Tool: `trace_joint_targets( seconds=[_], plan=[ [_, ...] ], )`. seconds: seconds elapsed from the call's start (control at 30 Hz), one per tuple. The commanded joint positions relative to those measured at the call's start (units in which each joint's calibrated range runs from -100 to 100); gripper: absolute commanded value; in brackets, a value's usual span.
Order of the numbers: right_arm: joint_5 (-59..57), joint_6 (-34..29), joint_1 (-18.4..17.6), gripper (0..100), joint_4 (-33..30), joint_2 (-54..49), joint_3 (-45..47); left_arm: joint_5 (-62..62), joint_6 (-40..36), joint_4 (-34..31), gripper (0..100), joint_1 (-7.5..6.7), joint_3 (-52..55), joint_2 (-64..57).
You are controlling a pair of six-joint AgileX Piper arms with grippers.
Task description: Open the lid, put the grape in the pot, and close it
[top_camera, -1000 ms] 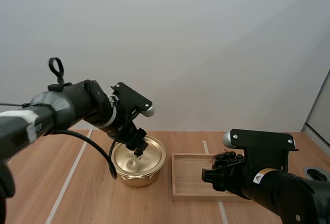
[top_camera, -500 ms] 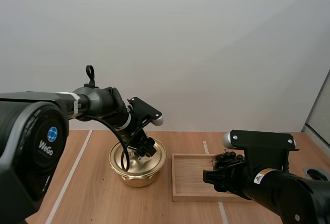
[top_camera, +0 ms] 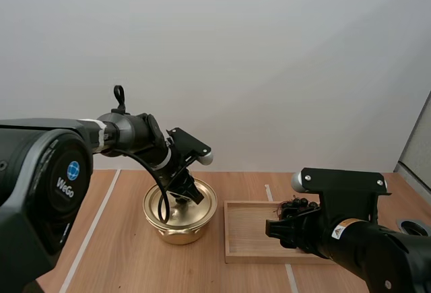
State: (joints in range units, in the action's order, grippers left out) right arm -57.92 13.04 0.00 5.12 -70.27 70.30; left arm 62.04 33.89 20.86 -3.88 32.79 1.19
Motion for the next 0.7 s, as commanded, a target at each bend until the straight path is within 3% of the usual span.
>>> trace_joint_targets(
  seconds=[0.0,0.23,0.67],
  plan=[
    [1.9,0.0,0.2,100,-1.8,-0.1,-0.4,5.7,-1.4,-0.2,0,-0.24,-1.9,-1.5],
    [6.7,-6.6,0.2,100,-10.9,3.3,-0.4,10.4,-2.1,-0.2,0,-0.24,-4.9,-12.5],
    [16.8,-6.7,1.1,100,-13.7,22.8,-2.6,17.2,-2.1,-0.2,0,-0.24,-8.5,-35.0]
  ],
)
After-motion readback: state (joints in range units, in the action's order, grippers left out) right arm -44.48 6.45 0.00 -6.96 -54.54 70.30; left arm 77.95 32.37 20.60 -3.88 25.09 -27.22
